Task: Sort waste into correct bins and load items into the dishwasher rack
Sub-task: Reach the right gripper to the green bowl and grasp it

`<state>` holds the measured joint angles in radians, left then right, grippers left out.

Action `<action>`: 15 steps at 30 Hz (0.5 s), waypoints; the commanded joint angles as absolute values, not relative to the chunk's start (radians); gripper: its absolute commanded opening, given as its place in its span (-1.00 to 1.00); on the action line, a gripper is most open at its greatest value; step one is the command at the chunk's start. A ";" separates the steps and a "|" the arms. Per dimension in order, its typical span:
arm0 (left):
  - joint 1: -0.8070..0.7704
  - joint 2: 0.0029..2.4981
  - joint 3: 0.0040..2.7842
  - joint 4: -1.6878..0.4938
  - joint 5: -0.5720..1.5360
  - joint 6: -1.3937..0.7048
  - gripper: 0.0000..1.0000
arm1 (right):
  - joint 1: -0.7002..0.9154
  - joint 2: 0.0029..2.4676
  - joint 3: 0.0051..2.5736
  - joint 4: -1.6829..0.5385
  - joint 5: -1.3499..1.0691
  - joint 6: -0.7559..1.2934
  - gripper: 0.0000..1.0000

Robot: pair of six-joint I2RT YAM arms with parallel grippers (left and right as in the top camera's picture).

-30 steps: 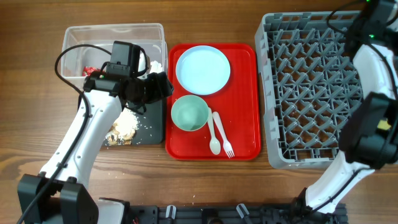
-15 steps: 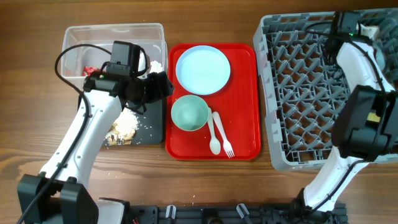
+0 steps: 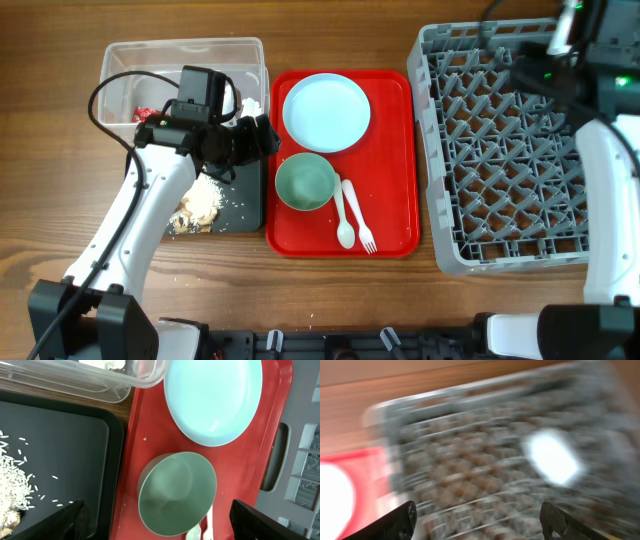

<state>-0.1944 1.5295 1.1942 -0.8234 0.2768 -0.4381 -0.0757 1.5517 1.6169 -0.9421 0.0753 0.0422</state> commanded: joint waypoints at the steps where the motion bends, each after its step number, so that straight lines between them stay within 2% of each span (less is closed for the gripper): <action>1: -0.192 1.518 1.199 -0.836 0.246 -0.423 0.84 | 0.051 1.590 1.605 -1.020 -0.266 0.030 0.60; 4: -0.192 1.518 1.199 -0.873 0.170 -0.442 0.90 | 0.186 1.618 1.557 -1.034 -0.286 0.071 0.61; 7: -0.180 1.518 1.199 -0.954 0.008 -0.593 1.00 | 0.316 1.674 1.505 -1.014 -0.286 0.141 0.61; 15: -0.027 1.518 1.199 -1.019 0.010 -0.644 1.00 | 0.523 1.881 1.474 -0.931 -0.241 0.297 0.57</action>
